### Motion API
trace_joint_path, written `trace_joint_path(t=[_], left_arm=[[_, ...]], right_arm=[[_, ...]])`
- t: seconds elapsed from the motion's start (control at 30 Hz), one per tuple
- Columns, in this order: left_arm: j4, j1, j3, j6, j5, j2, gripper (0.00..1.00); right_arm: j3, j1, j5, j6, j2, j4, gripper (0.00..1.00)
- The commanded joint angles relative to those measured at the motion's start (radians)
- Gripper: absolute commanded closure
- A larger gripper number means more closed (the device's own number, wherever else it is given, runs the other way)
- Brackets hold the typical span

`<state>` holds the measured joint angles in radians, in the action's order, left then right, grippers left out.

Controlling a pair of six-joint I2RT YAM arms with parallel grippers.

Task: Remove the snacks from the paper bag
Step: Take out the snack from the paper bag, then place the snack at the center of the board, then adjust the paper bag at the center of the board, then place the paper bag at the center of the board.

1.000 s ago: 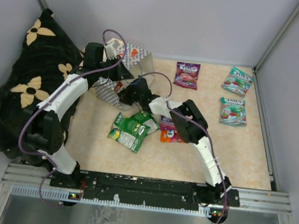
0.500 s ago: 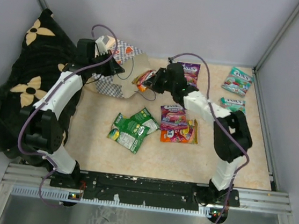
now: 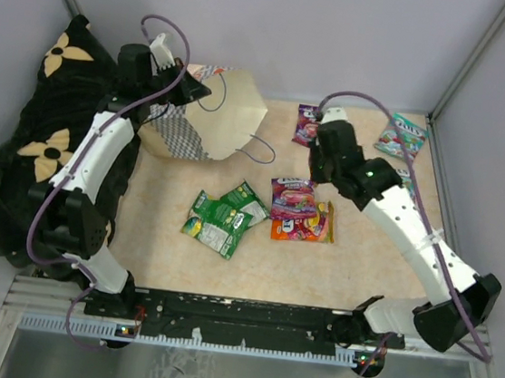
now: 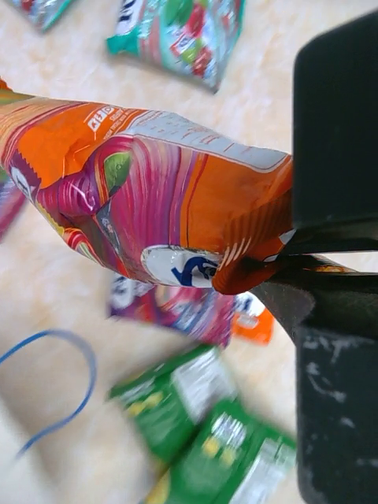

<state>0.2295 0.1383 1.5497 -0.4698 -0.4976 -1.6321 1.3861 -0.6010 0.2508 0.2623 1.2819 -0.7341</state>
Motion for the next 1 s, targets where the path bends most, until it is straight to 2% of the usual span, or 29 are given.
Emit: trace_joint_path(t=[0.0,0.1,0.13,0.23,0.3,0.33,0.6,0.77,0.97], left_arm=[[-0.073,-0.011,0.096,-0.043,-0.009,0.057,1.0],[-0.117,-0.025,0.103,-0.097,-0.042,0.061,1.0],[-0.133,-0.032,0.104,-0.117,-0.055,0.058,1.0],[-0.165,-0.062,0.107,-0.151,-0.082,0.043,1.0],[-0.178,-0.093,0.103,-0.164,-0.086,0.028,1.0],[-0.19,-0.117,0.096,-0.171,-0.09,0.02,1.0],[-0.254,-0.251,0.071,-0.194,-0.076,-0.1,1.0],[-0.423,-0.332,0.027,-0.34,-0.112,-0.198,1.0],[-0.458,-0.385,0.057,-0.398,-0.062,-0.294,1.0]], right_arm=[[-0.014,-0.129,0.279,-0.145,0.123,-0.231,0.92],[0.0,-0.191,0.345,-0.149,0.249,-0.265,0.75],[0.015,-0.202,0.351,-0.148,0.288,-0.265,0.64],[0.075,-0.212,0.302,-0.16,0.328,-0.209,0.23],[0.111,-0.212,0.239,-0.168,0.306,-0.136,0.05],[0.133,-0.212,0.188,-0.176,0.292,-0.081,0.01],[0.185,-0.172,-0.038,-0.149,0.286,0.108,0.01],[0.125,-0.143,-0.126,-0.117,0.319,0.182,0.01],[0.063,-0.128,-0.185,-0.088,0.341,0.241,0.01]])
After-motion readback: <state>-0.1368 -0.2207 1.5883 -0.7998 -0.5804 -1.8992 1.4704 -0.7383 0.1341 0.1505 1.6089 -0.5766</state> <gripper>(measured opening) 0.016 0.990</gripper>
